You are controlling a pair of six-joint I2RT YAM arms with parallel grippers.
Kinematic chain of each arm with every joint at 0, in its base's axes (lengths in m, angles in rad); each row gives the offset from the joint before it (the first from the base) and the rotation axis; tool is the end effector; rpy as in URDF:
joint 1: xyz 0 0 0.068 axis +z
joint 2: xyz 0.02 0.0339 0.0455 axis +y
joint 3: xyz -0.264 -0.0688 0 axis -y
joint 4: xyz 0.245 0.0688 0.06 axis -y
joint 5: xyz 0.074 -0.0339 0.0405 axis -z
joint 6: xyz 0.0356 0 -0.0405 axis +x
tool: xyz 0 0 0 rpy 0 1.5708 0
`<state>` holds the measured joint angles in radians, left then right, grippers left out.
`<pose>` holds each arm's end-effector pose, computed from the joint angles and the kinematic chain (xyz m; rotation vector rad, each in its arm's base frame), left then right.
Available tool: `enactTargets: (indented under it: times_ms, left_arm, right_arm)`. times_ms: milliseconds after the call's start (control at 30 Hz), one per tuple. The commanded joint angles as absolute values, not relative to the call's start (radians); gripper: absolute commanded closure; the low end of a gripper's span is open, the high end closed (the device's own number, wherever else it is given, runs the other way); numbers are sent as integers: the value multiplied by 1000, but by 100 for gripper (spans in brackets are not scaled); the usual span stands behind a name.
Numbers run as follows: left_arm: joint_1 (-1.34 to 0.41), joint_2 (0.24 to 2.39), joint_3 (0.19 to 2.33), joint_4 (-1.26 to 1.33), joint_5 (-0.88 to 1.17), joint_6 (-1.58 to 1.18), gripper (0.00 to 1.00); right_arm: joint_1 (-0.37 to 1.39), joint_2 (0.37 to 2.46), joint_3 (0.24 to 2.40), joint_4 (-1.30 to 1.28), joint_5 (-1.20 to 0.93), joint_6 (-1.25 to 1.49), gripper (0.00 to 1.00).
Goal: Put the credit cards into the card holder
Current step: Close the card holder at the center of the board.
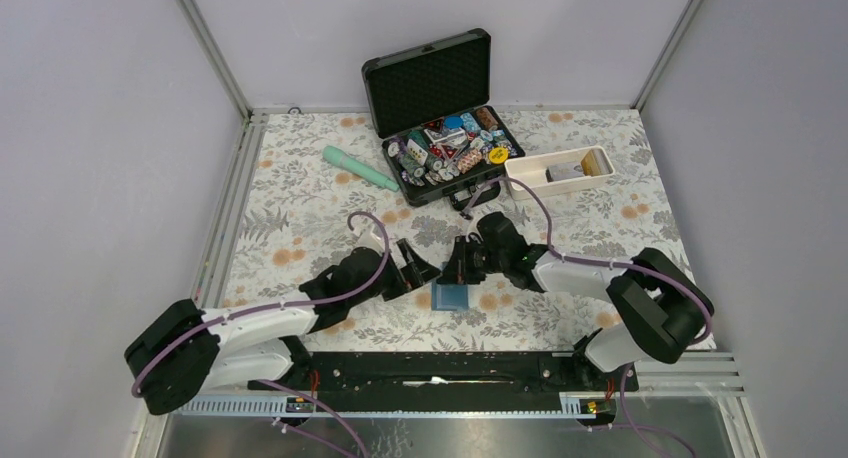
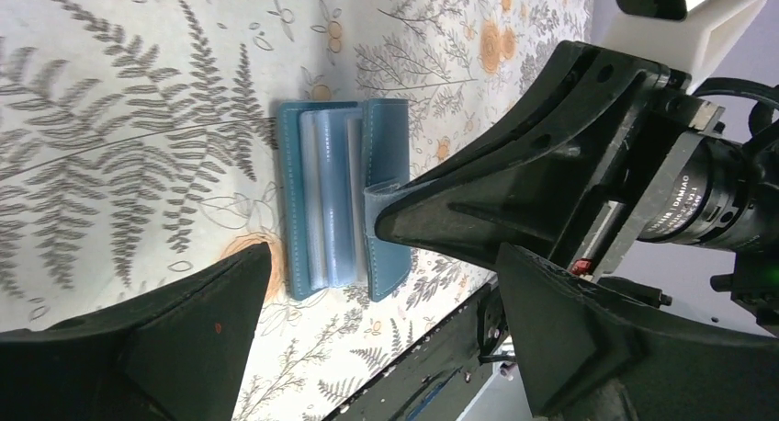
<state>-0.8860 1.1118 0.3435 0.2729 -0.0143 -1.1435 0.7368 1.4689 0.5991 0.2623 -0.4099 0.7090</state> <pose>0.1379 -0.1680 0.1710 -0.3061 2.2877 -1.1602 0.2012 0.2017 0.1667 -0.2940 2.3949 1.2034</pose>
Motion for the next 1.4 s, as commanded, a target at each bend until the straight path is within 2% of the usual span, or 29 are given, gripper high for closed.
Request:
enactTargets:
  times_ms: [0,167,333,433,667,900,1033,1200,1367]
  left_arm:
    - [-860,1056,310,225,-25,-1107,1]
    - [-849,1032,301,221,-21,-1113,1]
    - [-846,973,291,209,-44,-1119,1]
    - [-841,933,291,182,-44,-1110,1]
    - [-830,875,300,162,-40,-1097,1]
    - [-820,887,316,183,-15,-1082,1]
    - [-816,947,326,223,28,-1088,1]
    - [-815,1064,362,249,79,-1095,1]
    - [-816,1161,388,297,119,-1103,1]
  right_arm:
    - [762,1502,663,276,-403,704,88]
    - [773,1500,713,248,-414,693,64]
    - [774,1461,745,193,-387,672,47]
    - [775,1438,772,143,-355,645,42]
    - [773,1369,869,-11,-256,565,35]
    - [770,1265,881,-171,-65,517,24]
    - [727,1220,805,-202,-33,520,25]
    - [706,1233,683,-136,-144,573,39]
    - [706,1281,598,-21,-259,630,41]
